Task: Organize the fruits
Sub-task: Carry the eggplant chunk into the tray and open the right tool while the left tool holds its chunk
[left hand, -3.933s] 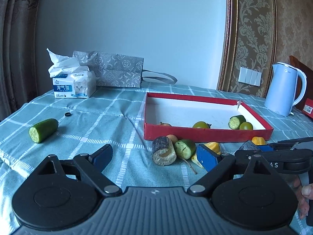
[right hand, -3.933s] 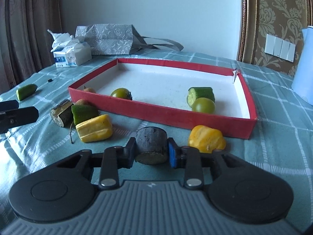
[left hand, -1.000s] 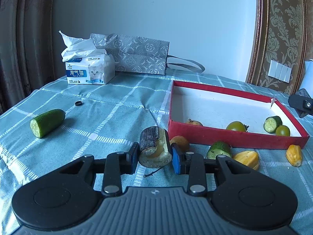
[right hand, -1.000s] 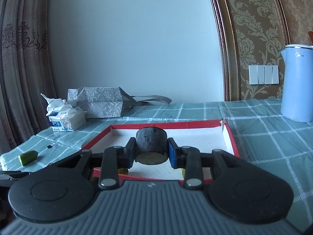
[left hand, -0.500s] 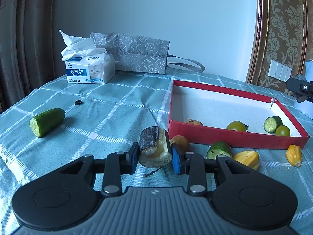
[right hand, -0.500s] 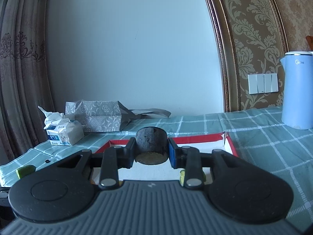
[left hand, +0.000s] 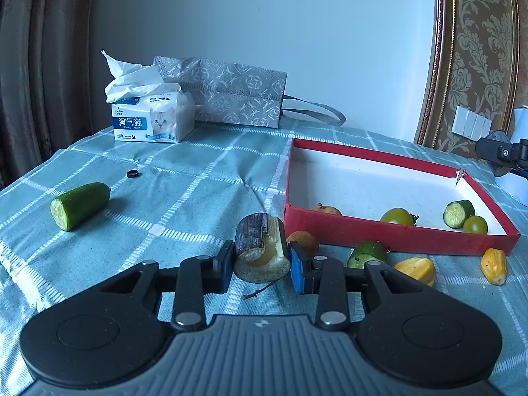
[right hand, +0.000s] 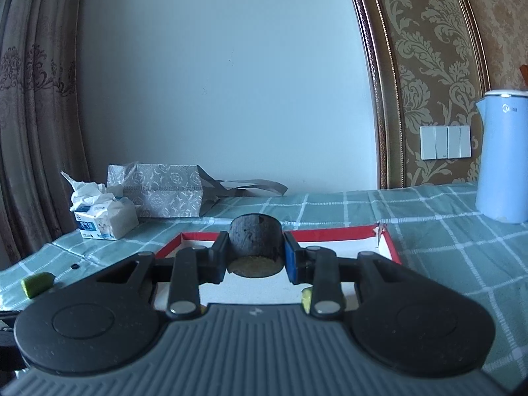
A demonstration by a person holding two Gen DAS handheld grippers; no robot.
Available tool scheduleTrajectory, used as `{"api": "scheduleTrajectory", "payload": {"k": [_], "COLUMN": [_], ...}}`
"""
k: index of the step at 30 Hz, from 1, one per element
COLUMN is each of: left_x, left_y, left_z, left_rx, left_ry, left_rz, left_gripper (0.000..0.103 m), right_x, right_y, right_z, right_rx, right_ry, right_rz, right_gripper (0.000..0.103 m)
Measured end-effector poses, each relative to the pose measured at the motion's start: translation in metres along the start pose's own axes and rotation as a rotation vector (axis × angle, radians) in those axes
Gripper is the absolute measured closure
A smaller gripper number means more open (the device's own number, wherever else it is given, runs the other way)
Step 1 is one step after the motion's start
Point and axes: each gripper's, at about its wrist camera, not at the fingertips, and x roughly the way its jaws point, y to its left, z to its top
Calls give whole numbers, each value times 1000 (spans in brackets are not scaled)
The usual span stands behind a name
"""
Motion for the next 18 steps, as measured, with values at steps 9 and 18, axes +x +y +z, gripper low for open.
{"api": "scheduleTrajectory", "payload": {"k": [9,18], "left_x": [0,-2], "left_y": [3,1], "left_z": [-1,-1], "left_rx": [-18,-4], "left_ry": [-1,-14], "left_rz": [-6,-14], "left_gripper": [69,69], "right_x": [42,47], "right_y": [-9,-18], "right_z": [-12,-15], "right_rx": [9,19], "right_ry": [149,157], "right_rz": [-50,-101], "right_gripper": [71,52]}}
